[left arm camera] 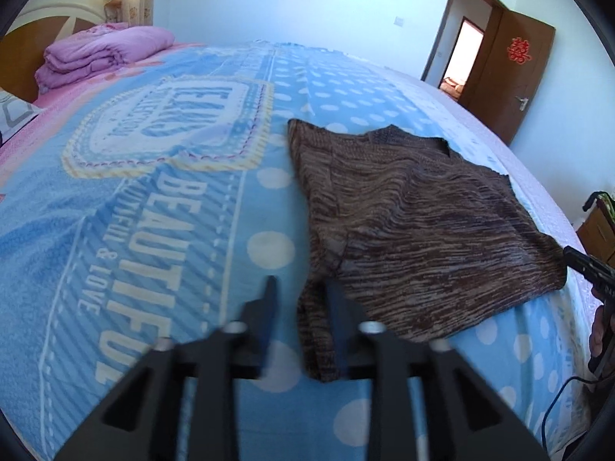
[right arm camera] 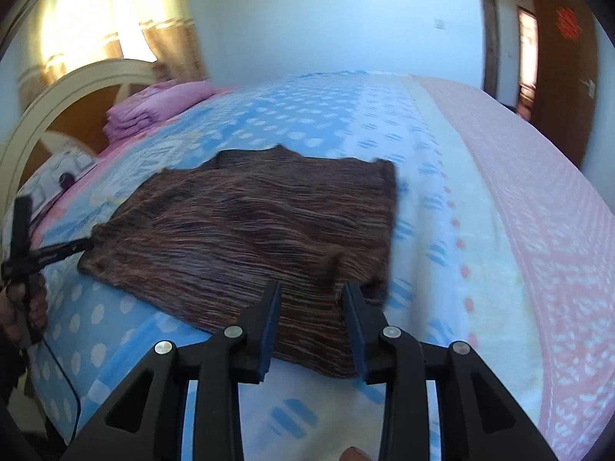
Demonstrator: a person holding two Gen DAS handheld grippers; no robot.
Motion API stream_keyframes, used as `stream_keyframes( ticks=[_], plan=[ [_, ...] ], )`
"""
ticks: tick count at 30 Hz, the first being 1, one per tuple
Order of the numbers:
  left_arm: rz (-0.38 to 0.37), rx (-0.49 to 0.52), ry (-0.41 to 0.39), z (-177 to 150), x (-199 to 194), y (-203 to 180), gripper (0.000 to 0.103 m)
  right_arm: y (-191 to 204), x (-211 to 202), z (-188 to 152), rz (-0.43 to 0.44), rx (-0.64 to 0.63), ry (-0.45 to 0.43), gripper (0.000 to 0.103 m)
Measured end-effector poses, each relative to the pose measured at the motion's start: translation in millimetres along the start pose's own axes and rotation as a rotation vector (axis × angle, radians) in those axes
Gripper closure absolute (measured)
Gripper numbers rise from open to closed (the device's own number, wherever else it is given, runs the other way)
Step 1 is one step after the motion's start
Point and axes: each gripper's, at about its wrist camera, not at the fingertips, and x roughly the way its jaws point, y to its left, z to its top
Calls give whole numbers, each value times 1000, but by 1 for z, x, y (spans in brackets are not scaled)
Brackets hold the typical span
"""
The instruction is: Fold small clothes
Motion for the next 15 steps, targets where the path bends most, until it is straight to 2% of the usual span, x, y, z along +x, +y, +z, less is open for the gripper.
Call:
stream_keyframes(
  ticks=[2,4,6,7,9,10,12,15],
  plan=[
    [54,-1,-35,2,-5,1,47,14,11,2,43,-57,23,69],
    [128,15,-96,8,-16,-2,43,27,21,5,21,-119,51,69],
    [139,34,-131,15,-22,-11,26,41,29,16,-13,-165,57,69],
    [132,46,-136,20,-21,-18,24,46,31,23,-23,-176,54,69],
    [134,85,-116,27,-11,-31,23,61,38,39,-10,-191,46,68],
    [154,116,-89,30,-1,-39,23,68,43,44,-1,-200,52,63],
    [220,173,-27,29,26,-51,23,82,53,51,12,-226,69,60],
    [247,206,59,15,46,-51,22,87,69,40,45,-249,172,60]
  ],
)
